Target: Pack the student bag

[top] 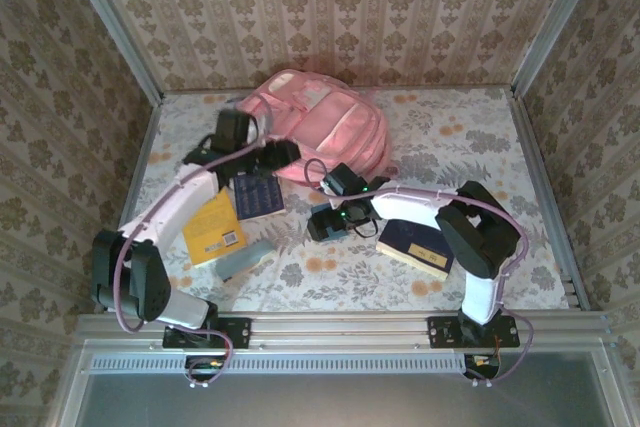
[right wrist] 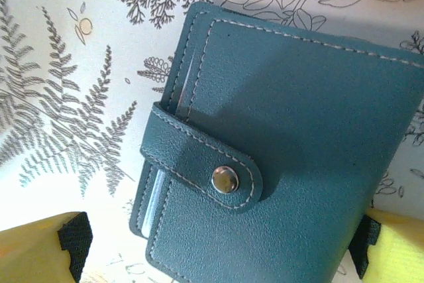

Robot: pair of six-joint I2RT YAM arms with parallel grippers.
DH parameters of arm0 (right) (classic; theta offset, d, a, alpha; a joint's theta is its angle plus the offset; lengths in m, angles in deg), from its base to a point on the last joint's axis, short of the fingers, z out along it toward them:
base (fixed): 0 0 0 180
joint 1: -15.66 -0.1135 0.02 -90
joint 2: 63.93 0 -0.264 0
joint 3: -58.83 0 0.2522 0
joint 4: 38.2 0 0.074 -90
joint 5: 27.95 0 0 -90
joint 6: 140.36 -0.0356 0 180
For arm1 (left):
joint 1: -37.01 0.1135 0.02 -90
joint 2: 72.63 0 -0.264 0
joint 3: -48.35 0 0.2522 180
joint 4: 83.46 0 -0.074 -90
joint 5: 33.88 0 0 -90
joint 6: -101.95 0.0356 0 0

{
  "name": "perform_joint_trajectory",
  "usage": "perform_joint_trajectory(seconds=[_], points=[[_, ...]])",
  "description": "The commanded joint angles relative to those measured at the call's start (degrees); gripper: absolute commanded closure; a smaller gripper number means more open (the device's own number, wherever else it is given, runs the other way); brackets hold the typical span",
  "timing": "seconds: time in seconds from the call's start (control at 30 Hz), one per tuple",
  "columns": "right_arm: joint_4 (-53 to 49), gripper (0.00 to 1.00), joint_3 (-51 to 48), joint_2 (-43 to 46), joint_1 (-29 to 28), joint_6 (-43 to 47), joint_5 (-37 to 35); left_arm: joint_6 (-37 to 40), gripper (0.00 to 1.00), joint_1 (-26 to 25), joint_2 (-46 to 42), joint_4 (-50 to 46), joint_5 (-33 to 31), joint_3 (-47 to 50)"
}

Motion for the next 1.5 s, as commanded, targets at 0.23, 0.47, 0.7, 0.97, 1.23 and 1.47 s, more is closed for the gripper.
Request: perform_joint_trajectory(seconds=[0.23,0.47,0.7,0.97,1.23,1.47], points=[[20.7,0.09,-11.8,4.6,6.7,-20.5,15.9,-9.9,0.65,-7.5,0.6,12.2,-4.6,16.8],[25.5,0.16,-14.8,2.1,8.7,-25.3,18.1,-13.0,0.81,-8.6,7.0,20.0,-4.6,20.1],[25.8,0.26,-14.6,-0.1,9.2,-25.9,18.7,-12.7,0.89,-8.8,9.2,21.5,-6.5,22.5],[26.2,0.31,-13.7,-2.2,8.2,-25.9,21.6,-12.5,0.95,-10.5,14.8,25.4,-5.2,22.2],[33.4,0.39,-15.0,-2.5,8.2,-30.4,26.4,-14.1,1.0,-11.3,19.5,30.5,-2.6,23.1],[31.7,0.66,-15.7,-0.9,8.4,-30.0,23.4,-12.6,1.0,-11.4,16.8,27.6,-2.9,22.2]])
